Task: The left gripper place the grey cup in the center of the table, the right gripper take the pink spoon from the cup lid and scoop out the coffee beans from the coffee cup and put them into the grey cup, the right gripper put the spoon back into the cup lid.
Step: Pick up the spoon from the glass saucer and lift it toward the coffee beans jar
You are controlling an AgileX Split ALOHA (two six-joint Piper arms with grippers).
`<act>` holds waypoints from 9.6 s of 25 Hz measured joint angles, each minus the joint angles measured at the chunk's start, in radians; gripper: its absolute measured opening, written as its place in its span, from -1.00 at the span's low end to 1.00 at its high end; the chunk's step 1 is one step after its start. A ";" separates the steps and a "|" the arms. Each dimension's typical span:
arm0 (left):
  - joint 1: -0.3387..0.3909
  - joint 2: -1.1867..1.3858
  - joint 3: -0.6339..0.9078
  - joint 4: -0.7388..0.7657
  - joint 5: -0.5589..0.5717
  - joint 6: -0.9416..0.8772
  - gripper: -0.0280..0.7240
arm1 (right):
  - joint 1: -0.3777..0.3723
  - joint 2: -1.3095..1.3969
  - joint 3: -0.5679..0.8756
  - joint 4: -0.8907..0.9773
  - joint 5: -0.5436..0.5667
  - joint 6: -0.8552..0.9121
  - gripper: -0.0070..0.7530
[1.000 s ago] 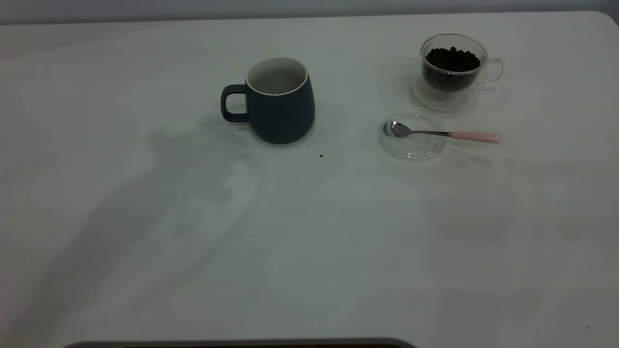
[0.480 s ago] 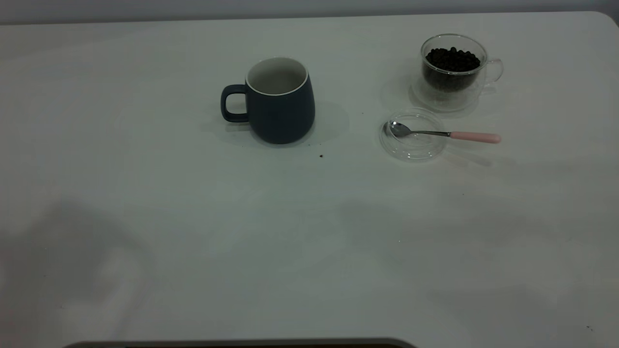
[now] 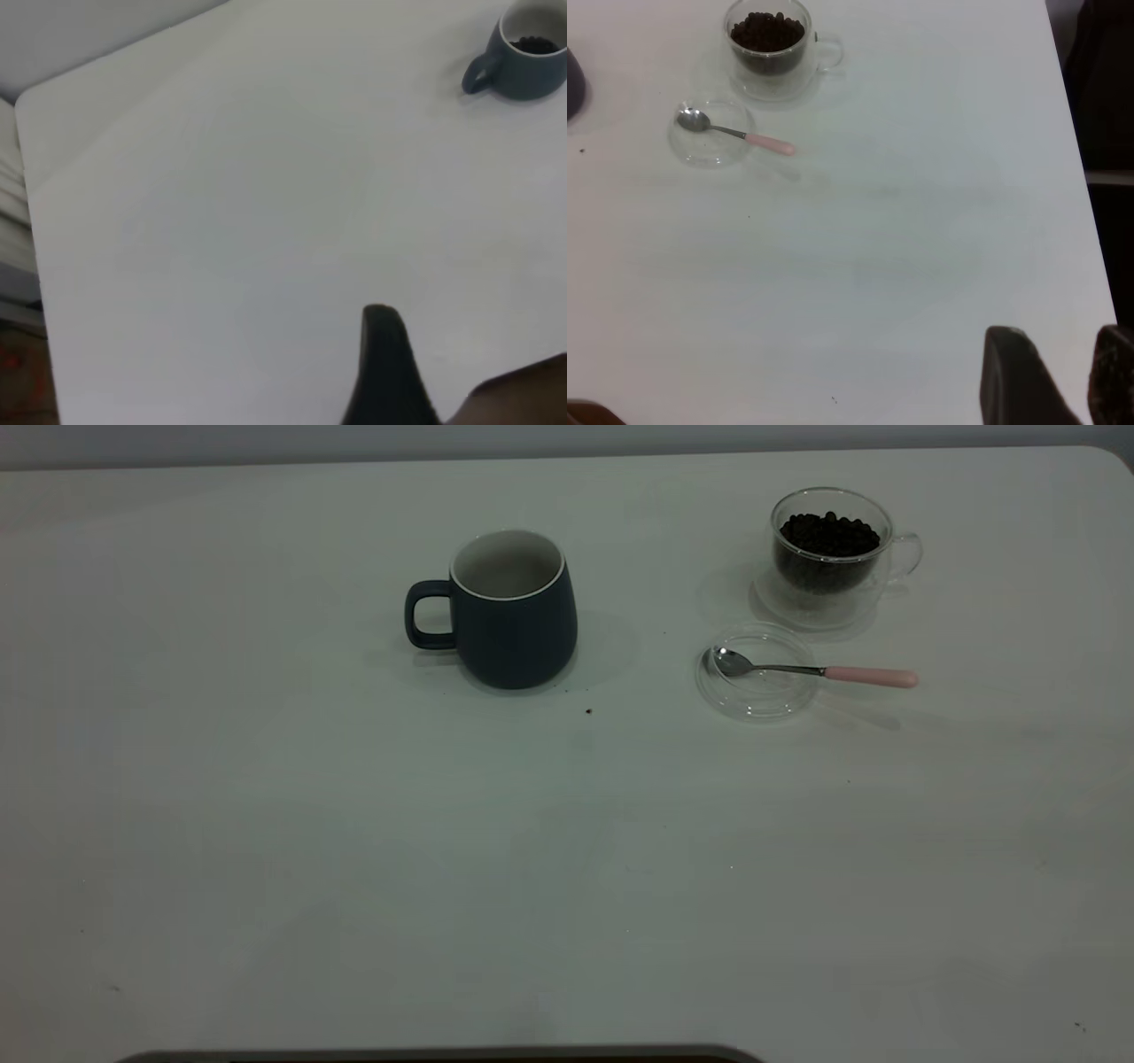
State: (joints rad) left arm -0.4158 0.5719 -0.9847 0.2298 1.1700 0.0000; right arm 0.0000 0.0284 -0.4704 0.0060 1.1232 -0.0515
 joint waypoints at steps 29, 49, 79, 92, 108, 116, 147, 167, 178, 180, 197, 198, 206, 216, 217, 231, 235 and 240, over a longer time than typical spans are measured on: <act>0.000 -0.451 0.496 -0.344 -0.027 0.180 0.59 | 0.000 0.000 0.000 0.000 0.000 0.000 -0.35; 0.348 -0.553 0.496 -0.355 -0.030 0.183 0.59 | 0.000 0.000 0.000 0.000 0.000 0.000 -0.35; 0.380 -0.590 0.498 -0.289 -0.030 0.033 0.59 | 0.000 0.000 0.000 0.000 0.000 0.000 -0.35; 0.380 -0.590 0.498 -0.289 -0.030 0.033 0.59 | 0.000 0.000 0.000 0.002 0.000 0.000 -0.35; 0.380 -0.590 0.498 -0.289 -0.030 0.033 0.59 | 0.000 0.144 -0.082 0.033 -0.101 0.138 0.07; 0.380 -0.590 0.498 -0.289 -0.030 0.033 0.59 | 0.000 0.666 -0.221 0.104 -0.279 0.139 0.67; 0.380 -0.590 0.498 -0.289 -0.030 0.029 0.59 | -0.293 1.947 -0.391 1.224 -0.353 -0.888 0.70; 0.380 -0.590 0.498 -0.289 -0.030 0.030 0.59 | -0.289 2.461 -0.444 1.797 -0.220 -1.460 0.70; 0.380 -0.590 0.498 -0.289 -0.030 0.030 0.59 | -0.177 2.503 -0.550 1.798 -0.196 -1.431 0.67; 0.380 -0.590 0.498 -0.289 -0.030 0.030 0.59 | -0.166 2.503 -0.554 1.797 -0.196 -1.421 0.66; 0.380 -0.590 0.498 -0.289 -0.030 0.026 0.59 | -0.159 2.504 -0.560 1.796 -0.188 -1.416 0.31; 0.380 -0.590 0.498 -0.289 -0.030 0.026 0.59 | -0.159 2.504 -0.560 1.796 -0.188 -1.416 0.31; 0.380 -0.590 0.498 -0.289 -0.030 0.027 0.59 | -0.159 2.504 -0.560 1.796 -0.167 -1.416 0.29; 0.380 -0.590 0.498 -0.289 -0.030 0.027 0.59 | -0.159 2.504 -0.607 1.793 -0.167 -1.416 0.09; 0.380 -0.590 0.498 -0.289 -0.030 0.027 0.59 | -0.159 2.504 -0.608 1.793 -0.167 -1.416 0.06; 0.380 -0.590 0.498 -0.289 -0.030 0.030 0.59 | -0.183 2.504 -0.610 1.693 -0.144 -1.397 -0.69; 0.380 -0.590 0.498 -0.289 -0.030 0.030 0.59 | -0.206 2.495 -0.610 1.643 -0.123 -1.392 -0.71; 0.380 -0.590 0.498 -0.289 -0.030 0.030 0.59 | -0.211 2.413 -0.609 1.598 -0.115 -1.388 -0.71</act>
State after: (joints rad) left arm -0.0358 -0.0177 -0.4868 -0.0588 1.1405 0.0296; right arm -0.2110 2.4409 -1.0797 1.6045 1.0082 -1.4399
